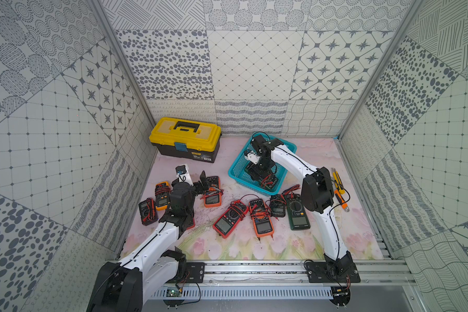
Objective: Put the multimeter into the basket
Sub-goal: Place the multimeter in the basket.
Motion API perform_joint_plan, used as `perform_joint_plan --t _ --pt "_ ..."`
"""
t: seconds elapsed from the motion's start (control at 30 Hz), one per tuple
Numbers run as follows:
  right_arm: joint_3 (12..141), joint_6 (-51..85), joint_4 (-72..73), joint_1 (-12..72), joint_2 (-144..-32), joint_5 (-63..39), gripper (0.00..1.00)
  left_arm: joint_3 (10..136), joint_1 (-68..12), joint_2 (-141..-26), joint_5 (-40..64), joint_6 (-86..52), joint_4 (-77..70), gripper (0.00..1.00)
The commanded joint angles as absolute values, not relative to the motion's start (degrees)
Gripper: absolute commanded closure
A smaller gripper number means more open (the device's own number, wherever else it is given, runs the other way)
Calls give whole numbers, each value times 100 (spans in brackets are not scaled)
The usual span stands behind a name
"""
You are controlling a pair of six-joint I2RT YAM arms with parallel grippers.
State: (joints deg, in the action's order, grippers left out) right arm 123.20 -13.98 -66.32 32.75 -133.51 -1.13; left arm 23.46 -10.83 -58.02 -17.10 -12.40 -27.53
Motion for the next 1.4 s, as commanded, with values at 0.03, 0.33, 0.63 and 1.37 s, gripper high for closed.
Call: perform_joint_plan --t 0.03,0.33,0.63,1.37 --pt "12364 -1520 -6681 3370 -13484 -333 71 2443 -1099 -5843 -1793 -1310 -2721 1" --pt "12372 -1713 -6908 3495 -13633 -663 45 2452 -1101 -5842 -1819 -1327 -2663 1" --pt "12450 -1810 -6943 3504 -13599 -1028 12 2538 -1101 -5838 -1902 -1345 -2457 1" --pt "12285 -137 -6432 3286 -12064 342 1 2584 -1106 -5793 -1684 -1349 -2447 1"
